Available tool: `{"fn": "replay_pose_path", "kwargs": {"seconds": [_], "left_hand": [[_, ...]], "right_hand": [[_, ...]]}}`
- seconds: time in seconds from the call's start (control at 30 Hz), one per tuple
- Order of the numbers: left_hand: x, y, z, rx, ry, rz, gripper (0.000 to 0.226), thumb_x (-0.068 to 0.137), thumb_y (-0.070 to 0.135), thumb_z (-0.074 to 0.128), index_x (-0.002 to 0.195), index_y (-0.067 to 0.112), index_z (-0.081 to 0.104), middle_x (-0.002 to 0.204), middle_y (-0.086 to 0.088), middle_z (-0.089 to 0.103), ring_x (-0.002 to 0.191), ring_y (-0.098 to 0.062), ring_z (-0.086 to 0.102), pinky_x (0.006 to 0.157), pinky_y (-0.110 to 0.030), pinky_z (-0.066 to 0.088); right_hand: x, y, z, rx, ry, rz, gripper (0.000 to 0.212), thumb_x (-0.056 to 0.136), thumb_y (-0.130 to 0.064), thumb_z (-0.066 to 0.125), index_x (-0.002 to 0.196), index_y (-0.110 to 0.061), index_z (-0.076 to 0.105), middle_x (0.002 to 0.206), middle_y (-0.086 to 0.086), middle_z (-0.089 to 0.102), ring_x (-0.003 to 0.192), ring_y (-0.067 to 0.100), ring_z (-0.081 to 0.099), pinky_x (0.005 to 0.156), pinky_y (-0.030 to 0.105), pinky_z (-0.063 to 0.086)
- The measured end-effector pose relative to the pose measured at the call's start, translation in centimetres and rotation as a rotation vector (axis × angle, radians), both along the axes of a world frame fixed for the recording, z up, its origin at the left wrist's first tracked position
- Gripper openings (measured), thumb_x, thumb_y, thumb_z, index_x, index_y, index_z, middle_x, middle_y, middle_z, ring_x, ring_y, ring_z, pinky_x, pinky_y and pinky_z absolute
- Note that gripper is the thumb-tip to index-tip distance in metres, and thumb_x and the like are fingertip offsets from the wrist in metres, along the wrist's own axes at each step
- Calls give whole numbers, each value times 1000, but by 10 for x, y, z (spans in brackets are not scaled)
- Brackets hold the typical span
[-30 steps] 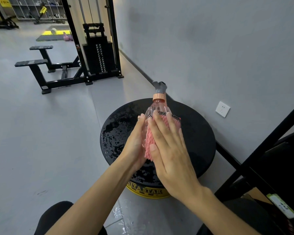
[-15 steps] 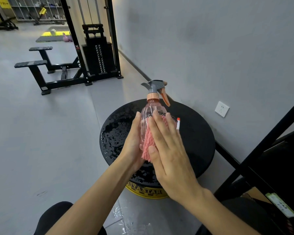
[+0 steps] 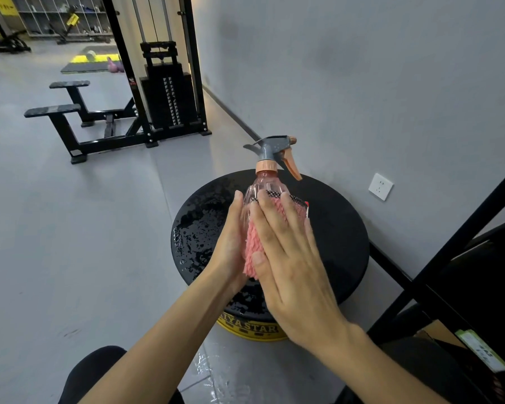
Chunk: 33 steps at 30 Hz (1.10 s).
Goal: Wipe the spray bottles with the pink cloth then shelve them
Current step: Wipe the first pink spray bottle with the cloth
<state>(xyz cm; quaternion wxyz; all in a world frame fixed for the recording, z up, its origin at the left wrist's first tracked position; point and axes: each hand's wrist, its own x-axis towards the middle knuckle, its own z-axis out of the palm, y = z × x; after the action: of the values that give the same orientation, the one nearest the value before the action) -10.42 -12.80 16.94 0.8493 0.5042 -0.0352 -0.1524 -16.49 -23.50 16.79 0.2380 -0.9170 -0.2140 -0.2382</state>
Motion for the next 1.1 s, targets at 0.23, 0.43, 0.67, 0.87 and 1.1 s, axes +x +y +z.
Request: {"fn": "replay_pose_path", "kwargs": {"seconds": [0.23,0.43,0.67,0.87,1.1], "left_hand": [[-9,-9,-3,48,4,-71,53,95,59,34,129,29,61,117,0,74,100,-15,73,63,-31,59],[-1,-3,-2,-91,35,8,56,102,52,30,111,21,75,118,-8,73,110,-20,69,84,-30,59],[-5,-4,-3,-10,28,-22,55,93,57,40,129,22,61,120,-6,72,108,-19,70,76,-32,60],[-4,-3,1,-38,55,-38,50,99,53,36,121,22,67,106,-3,76,93,-16,74,66,-31,61],[-9,-3,1,-101,41,-49,55,97,55,35,121,17,67,118,-9,72,110,-19,69,86,-29,58]], "right_hand": [[34,-7,23,151,62,-59,53,105,-28,26,157,-21,14,165,-11,2,150,4,-10,123,46,9],[11,-2,11,90,54,24,56,105,-27,31,157,-20,12,165,-9,1,151,10,-9,121,51,14],[19,-3,16,147,42,2,54,104,-25,31,156,-20,16,165,-10,5,152,10,-7,120,55,16],[23,-2,24,116,56,-30,55,105,-27,28,157,-22,12,165,-12,0,151,8,-11,123,50,10],[1,1,3,67,41,-4,56,104,-26,27,157,-20,10,165,-9,-3,151,12,-10,122,52,9]]}}
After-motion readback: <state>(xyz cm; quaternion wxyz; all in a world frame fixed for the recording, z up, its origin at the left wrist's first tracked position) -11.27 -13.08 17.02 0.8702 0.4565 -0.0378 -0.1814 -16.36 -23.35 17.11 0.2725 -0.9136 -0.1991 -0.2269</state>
